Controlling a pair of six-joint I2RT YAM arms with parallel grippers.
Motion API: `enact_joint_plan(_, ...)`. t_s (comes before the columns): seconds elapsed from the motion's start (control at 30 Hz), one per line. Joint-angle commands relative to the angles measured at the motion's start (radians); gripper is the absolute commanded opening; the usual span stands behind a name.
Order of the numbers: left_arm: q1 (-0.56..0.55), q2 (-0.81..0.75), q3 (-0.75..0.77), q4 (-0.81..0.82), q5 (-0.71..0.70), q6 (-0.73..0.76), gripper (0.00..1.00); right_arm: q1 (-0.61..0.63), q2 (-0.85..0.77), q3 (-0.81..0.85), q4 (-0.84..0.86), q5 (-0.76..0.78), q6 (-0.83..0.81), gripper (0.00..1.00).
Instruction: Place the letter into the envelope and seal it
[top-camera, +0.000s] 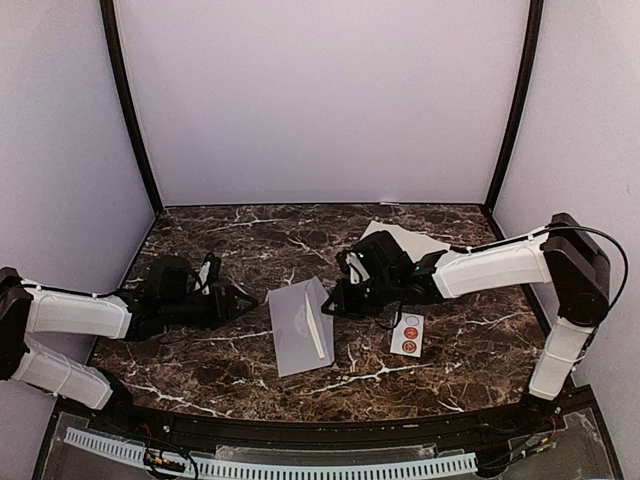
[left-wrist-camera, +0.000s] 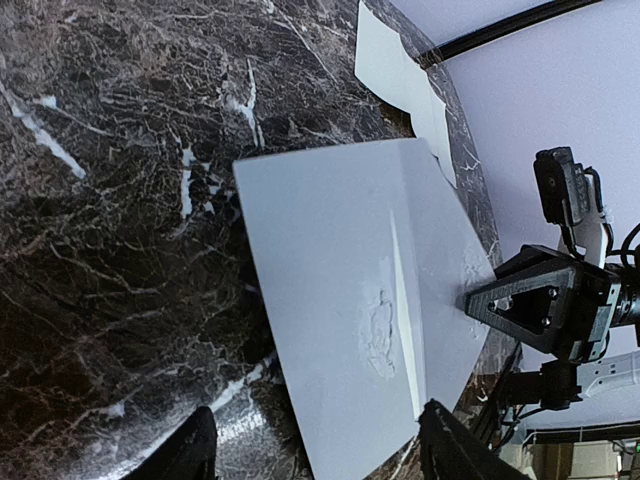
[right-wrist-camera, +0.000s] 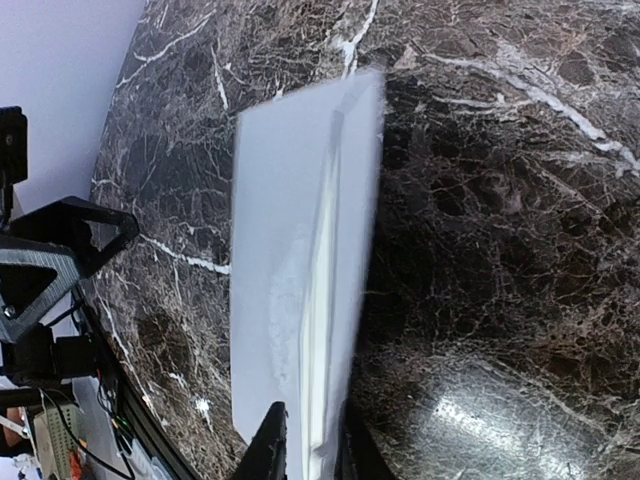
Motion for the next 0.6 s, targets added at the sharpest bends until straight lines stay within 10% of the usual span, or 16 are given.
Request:
enact_joint_plan(0.0, 0.001, -0.071, 0.044, -0.115, -0.090, 0.051, 0.71, -0.005, 0.007, 0.028, -0.041, 0.041, -0.008, 0.29)
enact_joint_plan(0.27, 0.040, -0.164, 0.147, -0.289, -0.128, 0.122, 0.82, -0.018, -0.093, 0.066, -0.223, 0.214, -0.080, 0.88)
enact_joint_plan(0.57, 0.222, -0.160, 0.423, -0.568, -0.011, 0.320, 0.86, -0.100, -0.187, 0.123, -0.462, 0.465, -0.253, 0.99)
